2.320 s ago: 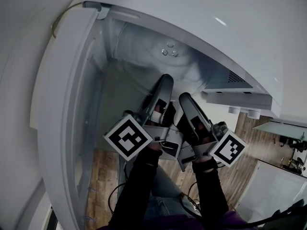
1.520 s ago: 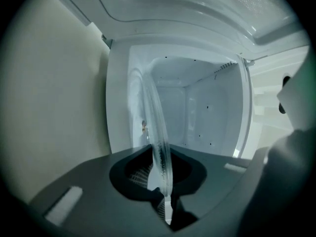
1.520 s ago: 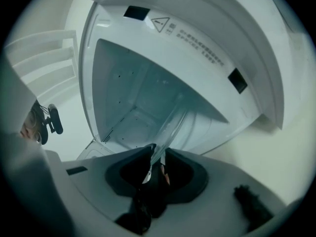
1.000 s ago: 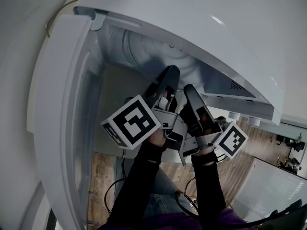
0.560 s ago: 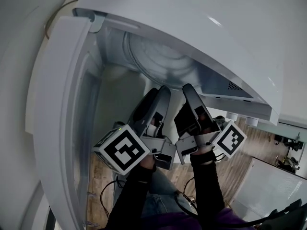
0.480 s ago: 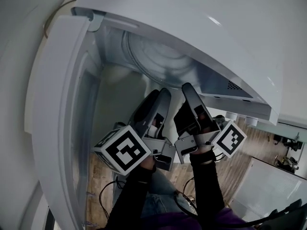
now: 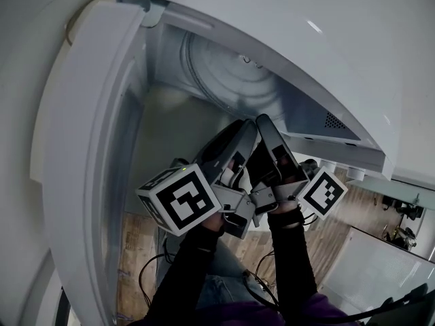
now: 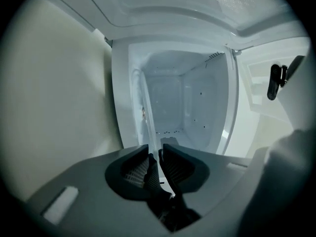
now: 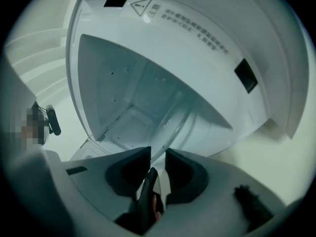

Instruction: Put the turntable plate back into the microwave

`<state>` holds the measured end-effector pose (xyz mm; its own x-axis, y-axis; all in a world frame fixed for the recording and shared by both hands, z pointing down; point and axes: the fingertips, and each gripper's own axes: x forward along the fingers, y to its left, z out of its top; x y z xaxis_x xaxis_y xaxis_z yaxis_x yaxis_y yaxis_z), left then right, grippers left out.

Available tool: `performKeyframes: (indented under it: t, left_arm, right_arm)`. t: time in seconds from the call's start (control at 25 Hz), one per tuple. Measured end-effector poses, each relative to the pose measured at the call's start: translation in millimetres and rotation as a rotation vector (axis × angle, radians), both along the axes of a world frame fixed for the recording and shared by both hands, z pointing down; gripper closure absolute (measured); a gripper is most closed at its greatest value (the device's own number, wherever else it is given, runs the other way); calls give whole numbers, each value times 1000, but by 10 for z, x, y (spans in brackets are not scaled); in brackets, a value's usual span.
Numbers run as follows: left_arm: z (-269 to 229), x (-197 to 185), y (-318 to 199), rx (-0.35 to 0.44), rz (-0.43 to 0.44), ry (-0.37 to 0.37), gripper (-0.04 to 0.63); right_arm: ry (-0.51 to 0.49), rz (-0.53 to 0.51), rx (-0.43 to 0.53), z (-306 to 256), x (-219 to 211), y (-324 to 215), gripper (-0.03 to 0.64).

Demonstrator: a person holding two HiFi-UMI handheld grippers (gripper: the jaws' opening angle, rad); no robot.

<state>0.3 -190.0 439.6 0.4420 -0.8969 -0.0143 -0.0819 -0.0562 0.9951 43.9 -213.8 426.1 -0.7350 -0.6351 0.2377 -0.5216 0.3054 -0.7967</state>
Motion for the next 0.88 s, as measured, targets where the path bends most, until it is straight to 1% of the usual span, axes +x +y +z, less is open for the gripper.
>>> performKeyframes:
  t: [0.12, 0.2, 0.4, 0.6, 0.88]
  left_arm:
    - [50, -23, -30, -25, -8, -10, 541]
    - [42, -41, -37, -43, -10, -10, 551]
    - [35, -49, -26, -79, -2, -7, 554]
    - [20, -91, -51, -90, -38, 24, 558]
    - [-18, -169, -75, -96, -39, -7, 558]
  right_arm:
    - [22, -21, -11, 43, -29, -13, 522]
    - [23, -33, -26, 47, -53, -8, 520]
    - [49, -50, -38, 44, -69, 12, 518]
    - [72, -75, -36, 51, -122, 0, 518]
    - [65, -82, -39, 10, -193, -24, 517]
